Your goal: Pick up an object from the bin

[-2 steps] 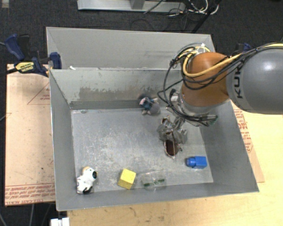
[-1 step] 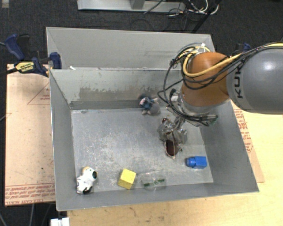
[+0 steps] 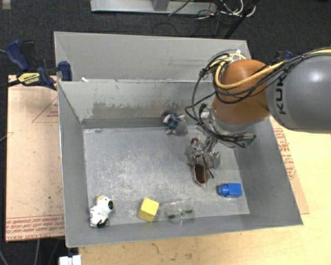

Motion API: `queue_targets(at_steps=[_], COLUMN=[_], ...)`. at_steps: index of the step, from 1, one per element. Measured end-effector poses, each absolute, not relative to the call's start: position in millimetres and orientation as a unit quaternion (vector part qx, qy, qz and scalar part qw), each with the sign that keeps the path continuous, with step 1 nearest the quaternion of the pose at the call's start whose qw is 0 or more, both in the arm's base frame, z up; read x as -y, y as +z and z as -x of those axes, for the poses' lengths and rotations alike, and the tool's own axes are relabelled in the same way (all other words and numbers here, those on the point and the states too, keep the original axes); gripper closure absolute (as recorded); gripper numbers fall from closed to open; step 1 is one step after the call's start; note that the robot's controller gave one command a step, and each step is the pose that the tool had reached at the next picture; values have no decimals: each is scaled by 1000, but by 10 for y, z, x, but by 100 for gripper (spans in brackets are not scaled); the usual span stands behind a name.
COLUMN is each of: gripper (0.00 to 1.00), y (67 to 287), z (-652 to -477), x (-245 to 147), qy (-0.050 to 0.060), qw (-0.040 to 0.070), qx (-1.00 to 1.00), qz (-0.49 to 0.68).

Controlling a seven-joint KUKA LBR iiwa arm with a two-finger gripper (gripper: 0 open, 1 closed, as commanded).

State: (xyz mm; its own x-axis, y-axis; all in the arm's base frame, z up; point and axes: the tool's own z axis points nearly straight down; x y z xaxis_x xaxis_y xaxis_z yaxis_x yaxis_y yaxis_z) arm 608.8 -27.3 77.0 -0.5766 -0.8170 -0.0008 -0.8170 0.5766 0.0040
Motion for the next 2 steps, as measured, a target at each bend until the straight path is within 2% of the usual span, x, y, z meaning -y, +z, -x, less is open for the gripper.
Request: queue_targets(at_steps=[1, 2], gripper=[100, 100], y=[983, 1173], z=[-6074, -6098], x=[269, 271], qy=[-3, -1], qw=[3, -1], qx=[888, 888], qz=[-460, -460])
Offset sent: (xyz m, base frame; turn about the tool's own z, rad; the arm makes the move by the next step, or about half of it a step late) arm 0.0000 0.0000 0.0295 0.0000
